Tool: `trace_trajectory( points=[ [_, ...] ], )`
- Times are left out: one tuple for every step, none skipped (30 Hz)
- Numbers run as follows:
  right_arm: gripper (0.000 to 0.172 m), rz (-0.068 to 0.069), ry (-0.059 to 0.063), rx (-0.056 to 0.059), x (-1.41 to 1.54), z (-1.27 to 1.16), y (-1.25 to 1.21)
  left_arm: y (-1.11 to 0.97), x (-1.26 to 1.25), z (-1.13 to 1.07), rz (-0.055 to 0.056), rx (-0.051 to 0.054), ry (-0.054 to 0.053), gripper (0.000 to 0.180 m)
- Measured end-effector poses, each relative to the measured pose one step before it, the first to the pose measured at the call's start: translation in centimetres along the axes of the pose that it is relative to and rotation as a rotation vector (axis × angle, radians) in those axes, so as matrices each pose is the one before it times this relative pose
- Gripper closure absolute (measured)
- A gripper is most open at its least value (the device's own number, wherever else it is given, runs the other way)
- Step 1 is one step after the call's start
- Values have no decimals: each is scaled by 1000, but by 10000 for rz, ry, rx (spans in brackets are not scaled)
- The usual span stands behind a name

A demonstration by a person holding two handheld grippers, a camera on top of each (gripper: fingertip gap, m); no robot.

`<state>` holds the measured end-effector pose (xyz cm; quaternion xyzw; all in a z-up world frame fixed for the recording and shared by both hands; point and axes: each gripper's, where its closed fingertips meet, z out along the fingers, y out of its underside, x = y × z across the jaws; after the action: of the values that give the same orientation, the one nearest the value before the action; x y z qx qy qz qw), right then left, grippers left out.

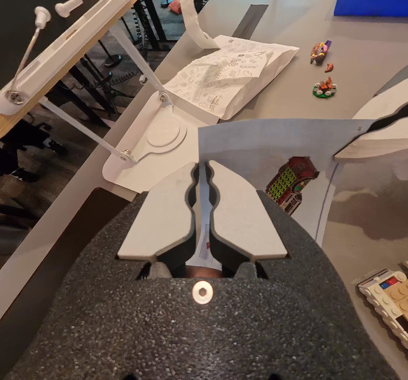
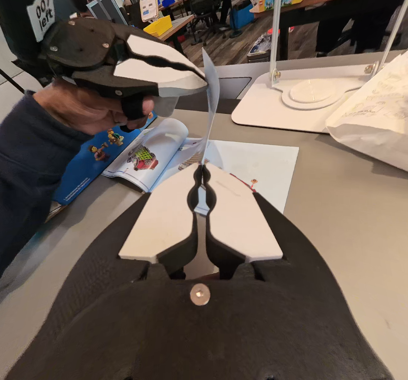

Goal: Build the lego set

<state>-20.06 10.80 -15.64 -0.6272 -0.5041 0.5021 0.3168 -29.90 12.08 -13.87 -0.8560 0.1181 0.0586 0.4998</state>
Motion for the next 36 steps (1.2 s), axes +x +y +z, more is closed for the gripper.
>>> trace_trajectory(
  points=[
    [172,-215,14,59,-136,92,-67,65,-297,-270,-165,24,-318,169],
    [172,-289,17,57,-172,103,-36,50,-321,-387,-223,20,-371,161],
    [172,-339,53,59,-161,98,-41,43,-283,-518,-267,32,-382,155],
    [172,-384,107,57,-133,94,-61,3,-156,-616,-313,72,-316,151],
    [172,-443,119,60,-158,74,-77,27,-14,-708,-383,66,-230,147],
    [172,-502,119,58,-196,61,-91,89,133,-772,-456,50,-140,143],
    [172,-548,137,48,-207,45,-88,149,318,-800,-521,86,-4,142],
    [172,-572,155,43,-193,42,-88,156,597,-750,-637,146,210,142],
    [172,-581,140,55,-246,32,-106,181,929,-654,-743,161,449,141],
    [172,-570,102,42,-305,37,-80,215,1030,-473,-792,136,578,141],
    [172,-543,80,27,-335,58,-73,335,1130,-327,-757,1,703,141],
    [172,-516,66,27,-350,64,-63,314,1257,-308,-686,13,861,139],
    [172,-490,73,35,-326,40,-77,192,1018,-283,-679,149,739,139],
    [172,-488,80,54,-297,14,-103,143,695,-187,-608,162,533,140],
    [172,-492,104,60,-262,-10,-111,175,316,-114,-492,81,297,140],
    [172,-518,132,67,-213,-24,-115,176,-19,-76,-358,18,70,140],
    [172,-539,132,63,-210,-40,-122,83,-186,-59,-275,47,-40,140],
    [172,-505,119,44,-211,-37,-100,-58,-188,-12,-265,90,-38,140],
    [172,-468,103,34,-207,-27,-85,-124,-60,16,-239,93,54,140],
    [172,-417,86,19,-206,-12,-75,-31,-79,58,-204,17,31,141],
    [172,-345,60,13,-209,3,-47,49,-186,51,-153,-15,-65,142],
    [172,-304,35,41,-223,-22,-91,111,-238,38,-96,-21,-132,145],
    [172,-289,49,66,-180,-46,-127,117,-323,25,-60,-18,-184,150],
    [172,-281,54,56,-149,-55,-115,59,-314,17,-53,26,-172,155],
    [172,-253,43,47,-145,-44,-111,-29,-126,-2,-46,79,-37,161],
    [172,-193,18,39,-118,-24,-97,-30,-54,-7,-39,75,40,167],
    [171,-126,-20,37,-122,-18,-76,3,-65,-1,-27,34,32,170],
    [171,-48,-81,40,-144,-20,-62,5,-31,-15,12,40,52,176],
    [170,20,-160,50,-169,-31,-69,-1,-100,-19,-1,48,14,178],
    [169,53,-210,64,-149,-60,-64,4,-183,-16,-30,30,-43,179],
    [164,93,-235,89,-99,-119,-93,-52,-152,-24,-12,56,-9,180],
    [159,158,-301,116,-87,-180,-137,-90,-85,-59,-6,92,31,180],
    [155,252,-389,94,-97,-211,-116,-63,-134,-53,-34,52,-11,180],
    [150,429,-479,40,-116,-231,-50,-77,-105,-46,-1,34,-2,180],
    [146,687,-589,42,-141,-261,-80,-88,-30,-69,48,45,17,180],
    [142,972,-612,90,-30,-290,-161,-83,-35,-68,65,25,1,180]
  ],
)
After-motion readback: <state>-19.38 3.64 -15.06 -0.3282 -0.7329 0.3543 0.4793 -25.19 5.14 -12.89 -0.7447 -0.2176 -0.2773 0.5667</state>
